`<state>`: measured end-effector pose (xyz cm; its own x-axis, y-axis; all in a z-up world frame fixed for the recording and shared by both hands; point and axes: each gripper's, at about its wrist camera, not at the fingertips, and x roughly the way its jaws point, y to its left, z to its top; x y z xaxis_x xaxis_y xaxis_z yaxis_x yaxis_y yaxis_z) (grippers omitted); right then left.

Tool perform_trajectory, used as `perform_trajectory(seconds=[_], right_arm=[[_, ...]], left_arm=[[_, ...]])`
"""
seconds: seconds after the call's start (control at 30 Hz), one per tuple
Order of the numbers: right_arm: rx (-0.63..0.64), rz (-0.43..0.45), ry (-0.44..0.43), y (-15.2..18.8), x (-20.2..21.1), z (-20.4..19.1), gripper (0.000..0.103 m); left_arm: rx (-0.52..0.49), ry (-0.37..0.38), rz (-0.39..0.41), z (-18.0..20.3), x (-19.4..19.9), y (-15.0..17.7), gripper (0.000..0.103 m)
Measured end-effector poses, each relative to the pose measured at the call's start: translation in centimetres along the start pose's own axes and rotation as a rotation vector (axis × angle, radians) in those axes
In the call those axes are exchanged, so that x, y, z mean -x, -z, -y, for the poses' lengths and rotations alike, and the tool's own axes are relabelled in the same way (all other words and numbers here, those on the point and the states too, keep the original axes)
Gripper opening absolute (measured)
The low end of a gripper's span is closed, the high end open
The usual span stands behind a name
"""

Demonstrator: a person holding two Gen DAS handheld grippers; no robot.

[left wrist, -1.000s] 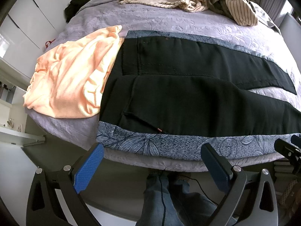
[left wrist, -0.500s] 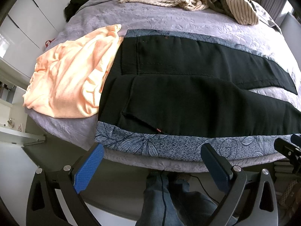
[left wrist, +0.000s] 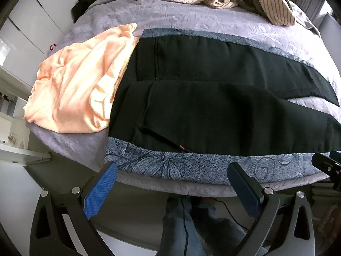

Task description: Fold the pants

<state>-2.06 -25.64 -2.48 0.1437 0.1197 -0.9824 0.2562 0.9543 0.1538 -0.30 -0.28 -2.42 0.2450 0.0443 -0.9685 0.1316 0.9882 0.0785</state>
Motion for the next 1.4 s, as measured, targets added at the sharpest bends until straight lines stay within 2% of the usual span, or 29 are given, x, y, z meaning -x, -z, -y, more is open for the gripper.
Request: perform_trajectory(seconds=[0.17, 0.27, 0.37, 0.47, 0.5, 0.53, 0.6, 0.63, 0.73, 0.83, 0.97, 1.07, 1.13, 1.2, 1.27, 1.33, 1.37, 1.4], right_arm=[[-0.008, -0.013, -0.005, -0.3, -1.7, 0.1, 0.103], [-0.028, -0.005, -0.068, -0.4, -2.6, 0.4, 0.103], [-0.078, 0.010, -0.224, -0.5, -3.5, 1.2, 0.103], [-0.161, 0.000, -0.496, 0.0, -4.9, 2.5, 0.103], [-0.188, -0.010, -0.589, 0.4, -5.5, 3.0, 0.099], [-0.214, -0.028, -0.677, 1.0, -6.2, 3.3, 0.088], [-0.252, -0.085, -0.779, 2.5, -8.0, 4.0, 0.076], [-0.271, -0.114, -0.796, 3.3, -9.0, 4.3, 0.076], [-0.326, -0.182, -0.816, 5.7, -11.7, 5.0, 0.076], [-0.386, -0.191, -0.815, 6.9, -13.2, 6.0, 0.076], [-0.433, -0.123, -0.859, 5.8, -12.8, 6.9, 0.076], [-0.431, -0.049, -0.918, 4.0, -11.0, 6.8, 0.076], [-0.420, -0.006, -0.940, 3.2, -9.8, 6.7, 0.076], [-0.420, -0.008, -0.934, 2.9, -9.7, 6.4, 0.076], [-0.430, -0.027, -0.921, 3.2, -10.3, 6.5, 0.076], [-0.468, -0.061, -0.899, 4.1, -11.2, 6.9, 0.075], [-0.488, -0.076, -0.891, 4.3, -11.0, 7.2, 0.073], [-0.521, -0.095, -0.885, 4.7, -11.5, 7.3, 0.059]], left_arm=[[0.016, 0.023, -0.008, -0.3, -1.9, -0.2, 0.103], [0.036, 0.074, 0.003, -0.9, -3.1, -0.1, 0.103], [0.069, 0.151, 0.030, -2.0, -3.9, 0.2, 0.103], [0.127, 0.308, 0.051, -4.2, -4.4, 1.0, 0.103], [0.142, 0.354, 0.052, -4.7, -4.6, 1.4, 0.103], [0.162, 0.423, 0.047, -5.6, -4.9, 2.0, 0.103], [0.181, 0.495, 0.026, -6.4, -5.7, 3.0, 0.103], [0.190, 0.531, 0.004, -6.8, -6.6, 3.7, 0.103], [0.212, 0.569, -0.053, -6.9, -8.7, 4.9, 0.103], [0.249, 0.599, -0.068, -6.9, -10.2, 4.6, 0.103], [0.341, 0.657, -0.025, -7.4, -10.0, 2.8, 0.100], [0.350, 0.686, 0.026, -7.8, -8.6, 1.8, 0.100], [0.333, 0.678, 0.032, -7.6, -8.4, 1.4, 0.100], [0.328, 0.654, 0.008, -7.2, -9.1, 1.5, 0.099], [0.334, 0.613, -0.026, -7.0, -10.3, 1.6, 0.088], [0.350, 0.574, -0.068, -7.0, -11.4, 1.8, 0.070], [0.355, 0.565, -0.077, -7.4, -11.5, 1.8, 0.065], [0.359, 0.547, -0.089, -7.4, -11.7, 1.6, 0.053]])
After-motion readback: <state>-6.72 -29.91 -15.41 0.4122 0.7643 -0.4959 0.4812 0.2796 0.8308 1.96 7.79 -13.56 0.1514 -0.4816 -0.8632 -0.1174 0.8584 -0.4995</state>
